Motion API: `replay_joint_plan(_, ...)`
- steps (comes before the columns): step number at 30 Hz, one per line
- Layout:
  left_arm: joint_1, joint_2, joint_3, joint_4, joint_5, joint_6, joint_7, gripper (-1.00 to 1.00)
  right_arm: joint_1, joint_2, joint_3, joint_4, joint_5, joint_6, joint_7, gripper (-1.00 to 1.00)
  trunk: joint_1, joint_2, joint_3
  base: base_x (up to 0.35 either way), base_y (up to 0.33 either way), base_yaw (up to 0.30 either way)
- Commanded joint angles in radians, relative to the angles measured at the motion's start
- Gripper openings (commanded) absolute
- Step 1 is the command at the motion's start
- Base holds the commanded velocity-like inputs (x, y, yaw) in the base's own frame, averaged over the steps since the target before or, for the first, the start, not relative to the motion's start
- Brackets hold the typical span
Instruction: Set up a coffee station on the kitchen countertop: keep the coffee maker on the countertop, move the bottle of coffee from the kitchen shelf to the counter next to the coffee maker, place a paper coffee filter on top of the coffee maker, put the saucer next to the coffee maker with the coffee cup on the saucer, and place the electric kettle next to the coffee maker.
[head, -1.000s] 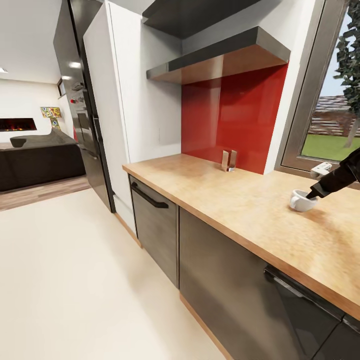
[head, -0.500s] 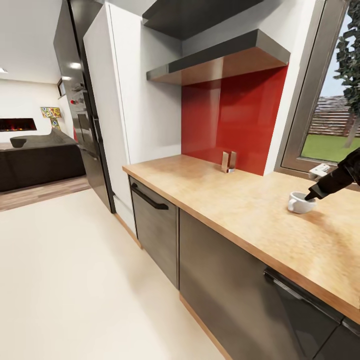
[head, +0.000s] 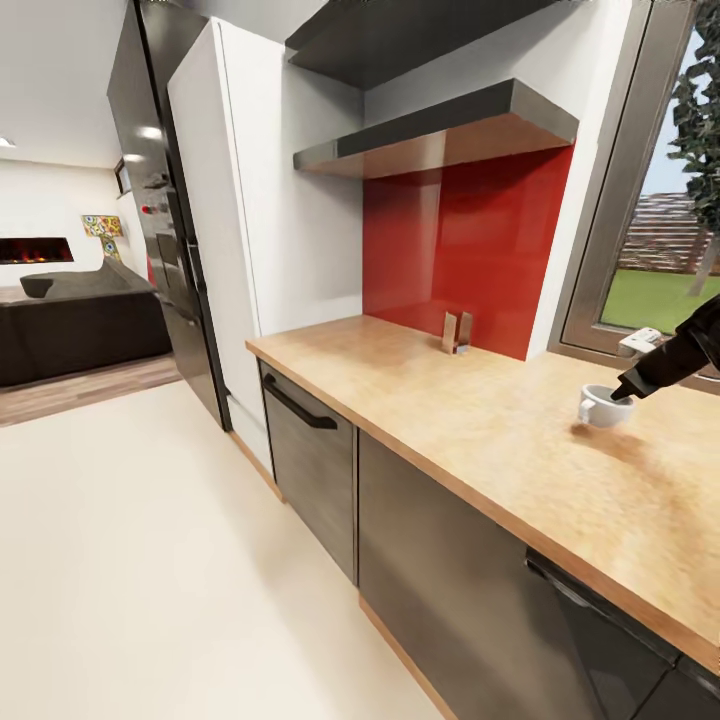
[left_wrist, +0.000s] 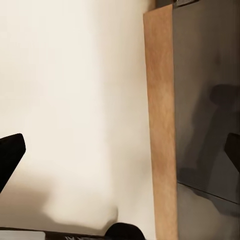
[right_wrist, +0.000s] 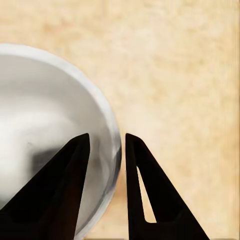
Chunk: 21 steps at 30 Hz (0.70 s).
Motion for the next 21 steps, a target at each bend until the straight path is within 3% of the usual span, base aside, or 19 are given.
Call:
replay_joint_plan(1, 0.0, 0.0, 0.004, 0.0, 0.0, 0.007, -0.004, 1.0, 0.0, 0.0, -0.009, -0.003, 0.006, 0.01, 0.008, -1.0, -0.004, 0.007, 0.002, 0.0, 0.0, 0.0)
replay_joint_plan(17, 0.0, 0.001, 0.004, 0.0, 0.0, 0.007, -0.004, 1.0, -0.001, -0.001, -0.012, -0.009, 0.006, 0.016, 0.038, -1.0, -0.065, 0.119, 0.052, 0.0, 0.0, 0.0)
replay_joint_plan(21, 0.0, 0.001, 0.004, 0.0, 0.0, 0.007, -0.004, 1.0, -0.001, -0.002, -0.012, -0.009, 0.006, 0.015, 0.049, -1.0, -0.065, 0.119, 0.052, 0.0, 0.0, 0.0)
